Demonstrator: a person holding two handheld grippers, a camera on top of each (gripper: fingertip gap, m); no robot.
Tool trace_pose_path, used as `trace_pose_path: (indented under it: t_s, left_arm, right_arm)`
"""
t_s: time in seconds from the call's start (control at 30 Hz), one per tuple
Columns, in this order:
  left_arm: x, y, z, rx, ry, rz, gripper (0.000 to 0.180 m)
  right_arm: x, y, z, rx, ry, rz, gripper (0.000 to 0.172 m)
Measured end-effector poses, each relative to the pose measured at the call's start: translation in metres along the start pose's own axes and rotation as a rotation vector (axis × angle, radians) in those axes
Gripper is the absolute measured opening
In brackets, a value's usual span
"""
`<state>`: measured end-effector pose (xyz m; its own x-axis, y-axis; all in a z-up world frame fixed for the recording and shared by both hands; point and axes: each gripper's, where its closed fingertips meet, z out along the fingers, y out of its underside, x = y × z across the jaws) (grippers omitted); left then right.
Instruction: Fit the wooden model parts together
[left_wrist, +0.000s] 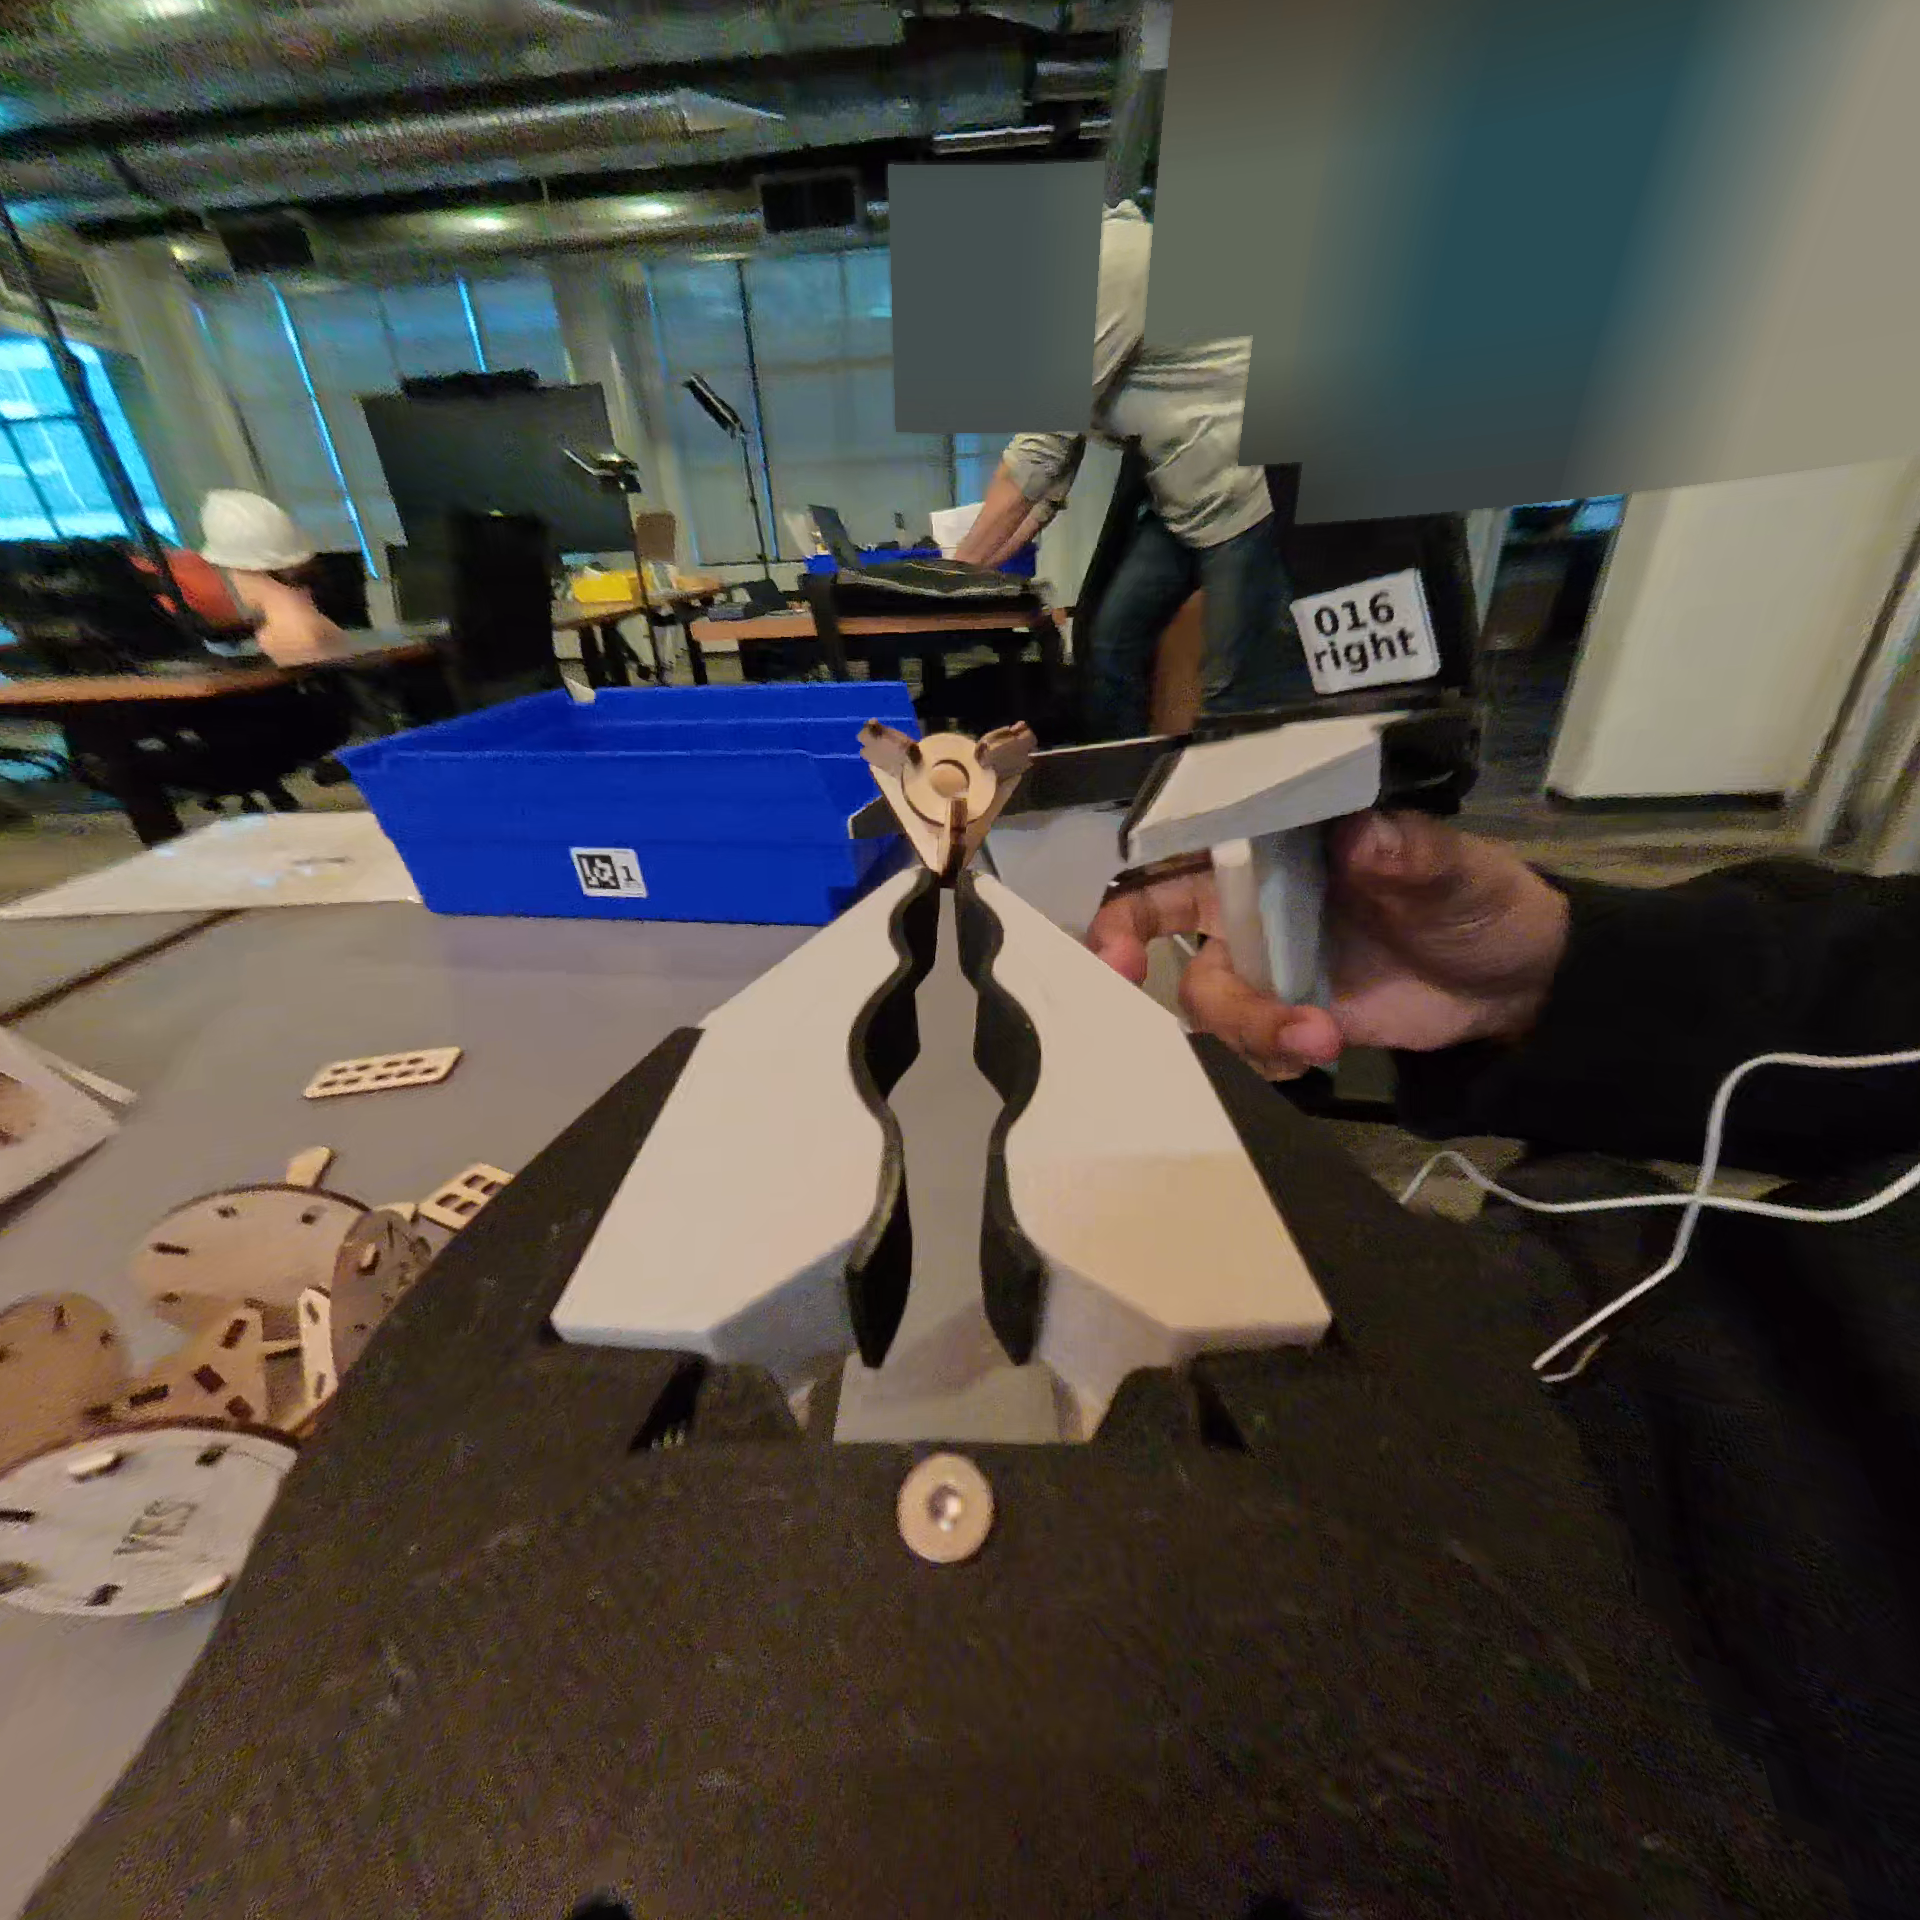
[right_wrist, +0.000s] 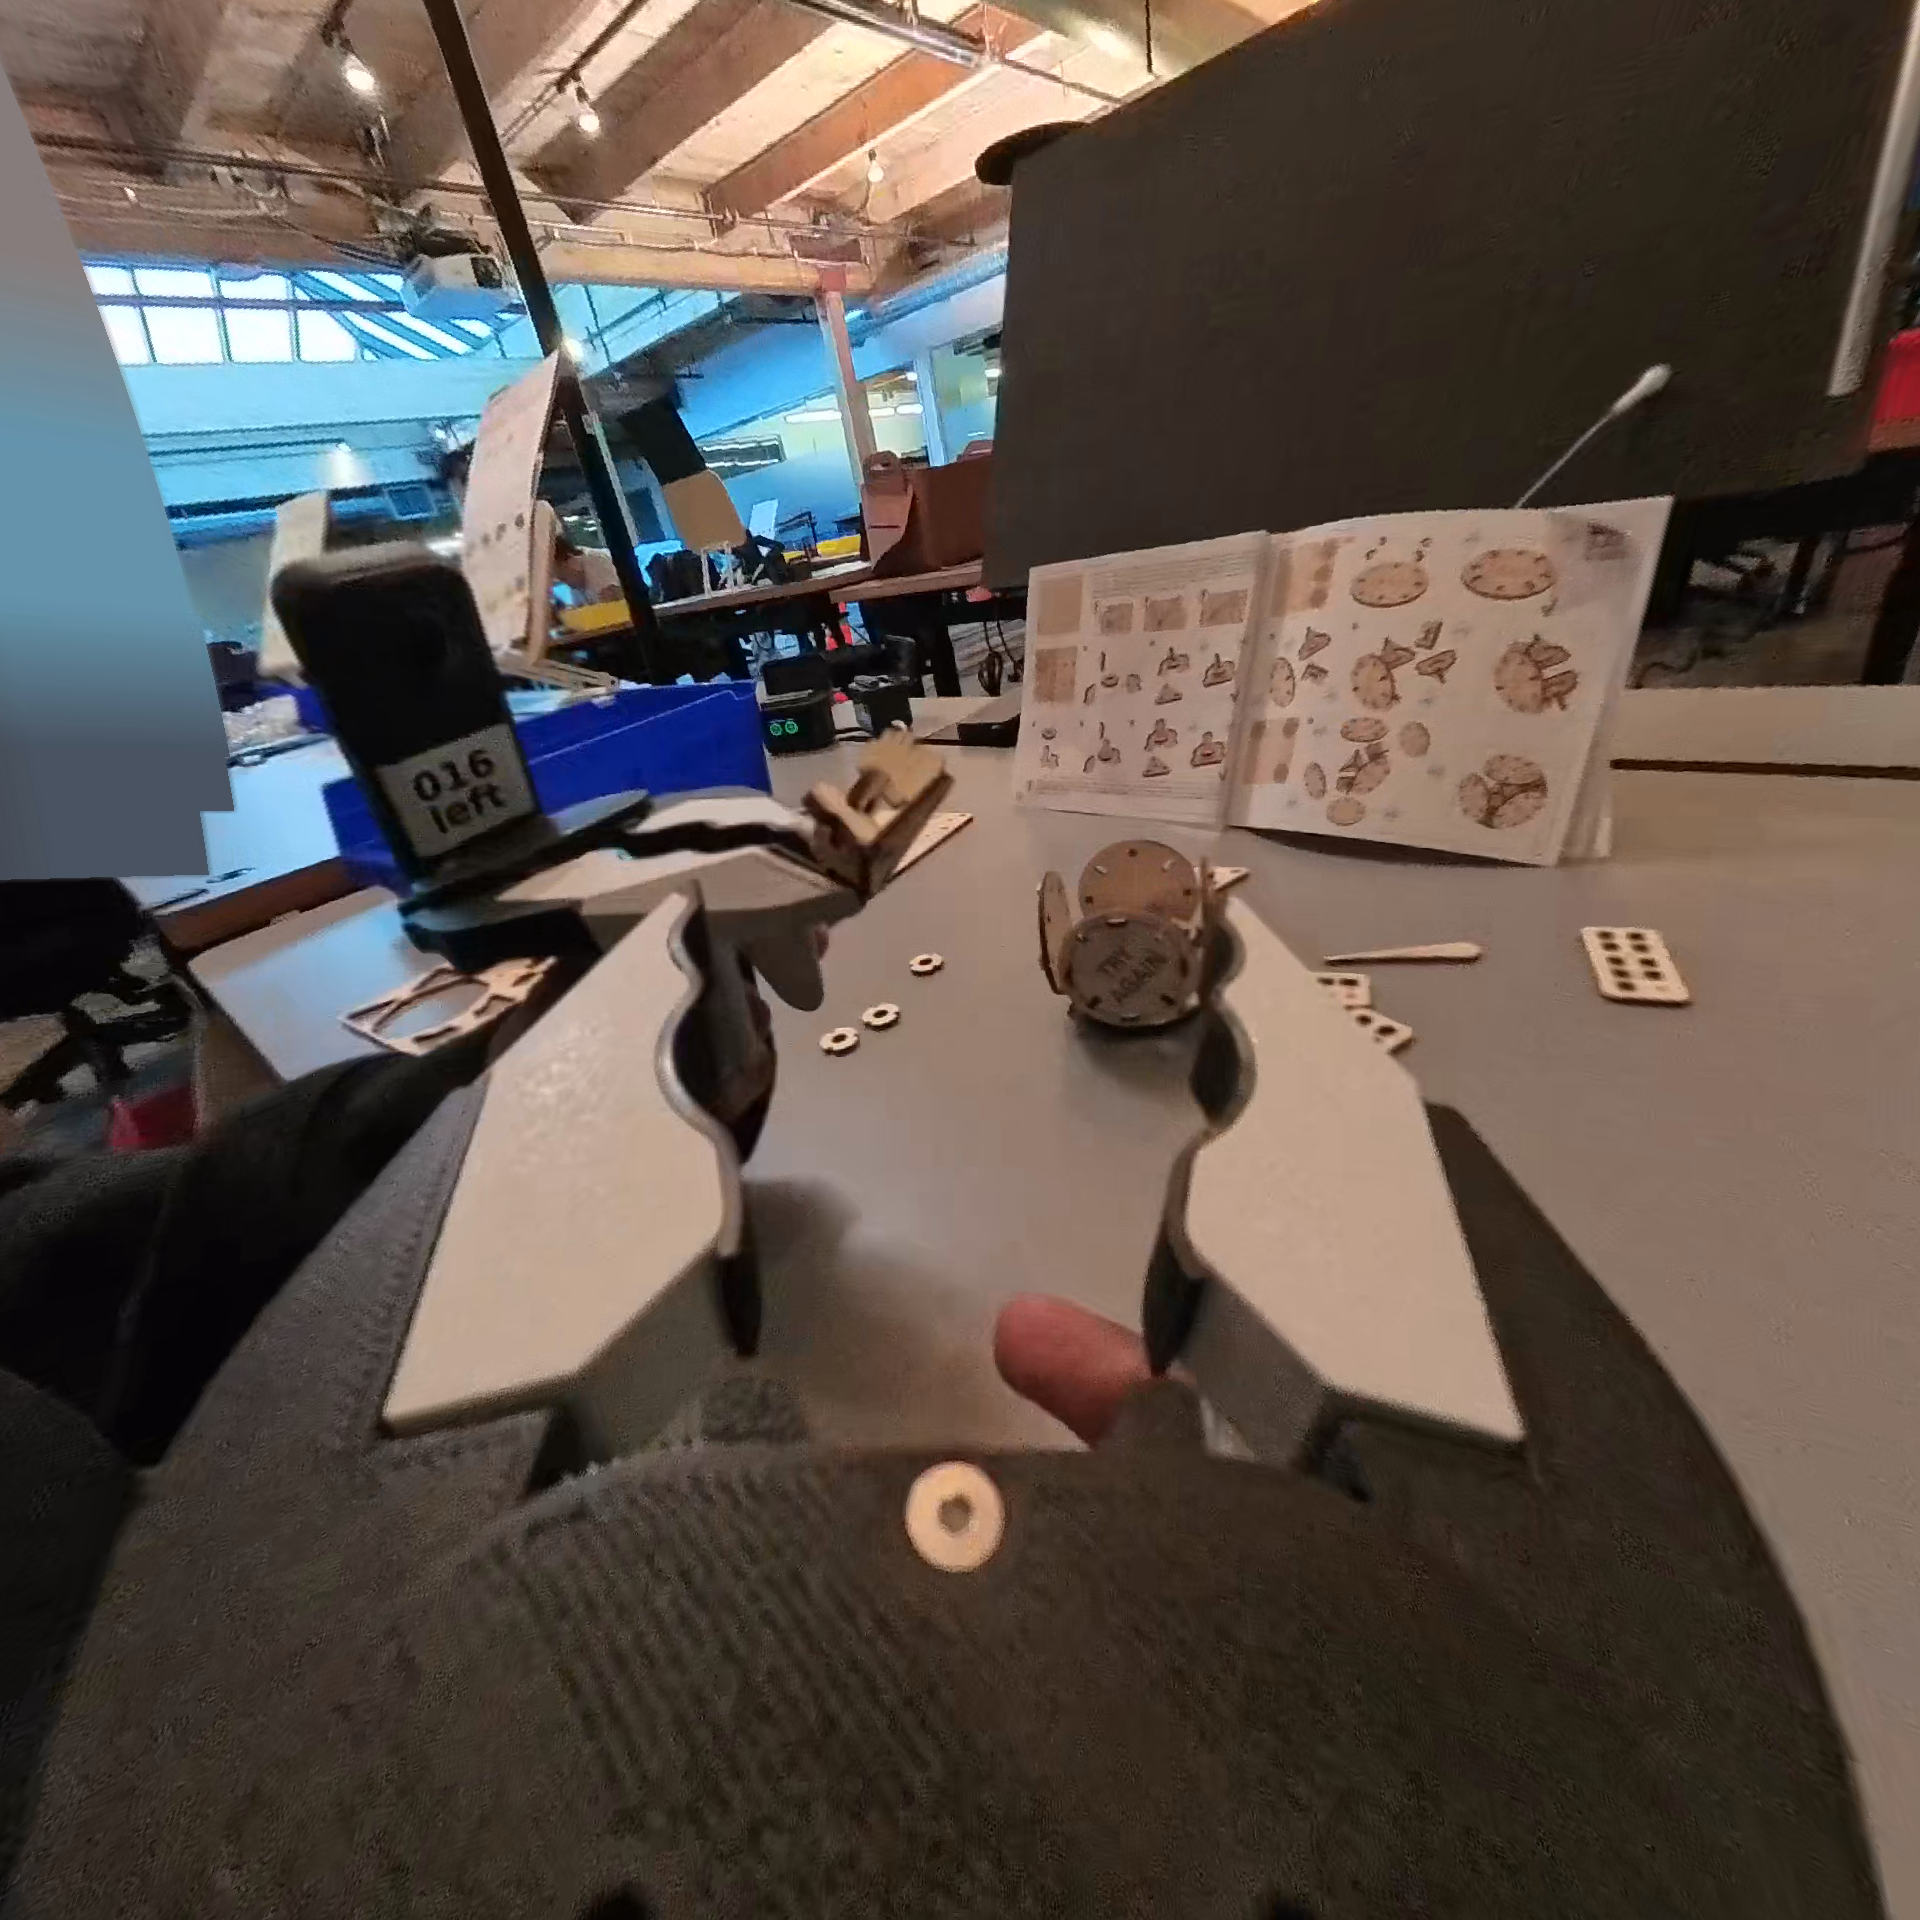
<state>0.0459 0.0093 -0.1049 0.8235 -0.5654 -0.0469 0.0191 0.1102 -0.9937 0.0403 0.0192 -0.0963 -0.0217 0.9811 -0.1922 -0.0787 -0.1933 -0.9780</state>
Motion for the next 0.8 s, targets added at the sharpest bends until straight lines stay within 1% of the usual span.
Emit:
trace_pose_path:
  t_s: [0.03, 0.07, 0.1, 0.17, 0.23, 0.27, 0.33, 0.43, 0.5, 0.57, 0.63, 0.7, 0.8]
  left_arm:
    - [0.002, 0.003, 0.002, -0.007, 0.002, 0.027, 0.000]
    - [0.003, 0.004, 0.004, -0.014, 0.004, 0.054, 0.000]
    - [0.005, 0.004, 0.005, -0.013, 0.000, 0.082, 0.000]
    - [0.007, 0.005, 0.005, -0.010, -0.005, 0.126, 0.000]
    - [0.010, 0.005, 0.006, -0.010, 0.006, 0.133, 0.000]
    - [0.010, 0.007, 0.006, -0.017, 0.008, 0.129, 0.000]
    - [0.011, 0.008, 0.007, -0.017, 0.020, 0.105, 0.000]
    - [0.014, 0.003, 0.006, 0.030, 0.072, 0.005, 0.026]
    - [0.013, -0.005, 0.002, 0.076, 0.099, -0.069, 0.033]
    - [0.011, -0.012, -0.002, 0.121, 0.122, -0.125, 0.034]
    - [0.015, -0.016, -0.004, 0.149, 0.166, -0.172, 0.034]
    - [0.020, -0.016, -0.005, 0.149, 0.218, -0.206, 0.033]
    - [0.023, -0.014, -0.006, 0.131, 0.264, -0.255, 0.028]
  right_arm:
    - [-0.006, -0.002, 0.002, 0.012, -0.030, 0.039, 0.093]
    - [-0.012, -0.004, 0.004, 0.028, -0.062, 0.075, 0.089]
    - [-0.017, -0.006, 0.005, 0.038, -0.086, 0.098, 0.079]
    - [-0.021, -0.006, 0.005, 0.037, -0.093, 0.083, 0.050]
    - [-0.015, -0.001, 0.003, 0.006, -0.026, 0.002, 0.024]
    - [-0.013, 0.000, 0.001, -0.008, -0.004, -0.052, 0.021]
    - [-0.013, 0.001, 0.000, -0.028, 0.019, -0.144, 0.020]
    - [-0.007, -0.009, -0.003, -0.020, 0.093, -0.331, 0.020]
    - [-0.008, -0.013, -0.006, -0.041, 0.149, -0.505, 0.020]
    - [-0.010, -0.014, -0.008, -0.084, 0.197, -0.695, 0.019]
    - [-0.015, -0.010, -0.008, -0.141, 0.211, -0.860, 0.019]
    - [-0.017, -0.002, -0.007, -0.202, 0.214, -0.984, 0.019]
    - [-0.018, 0.008, -0.006, -0.276, 0.223, -1.122, 0.020]
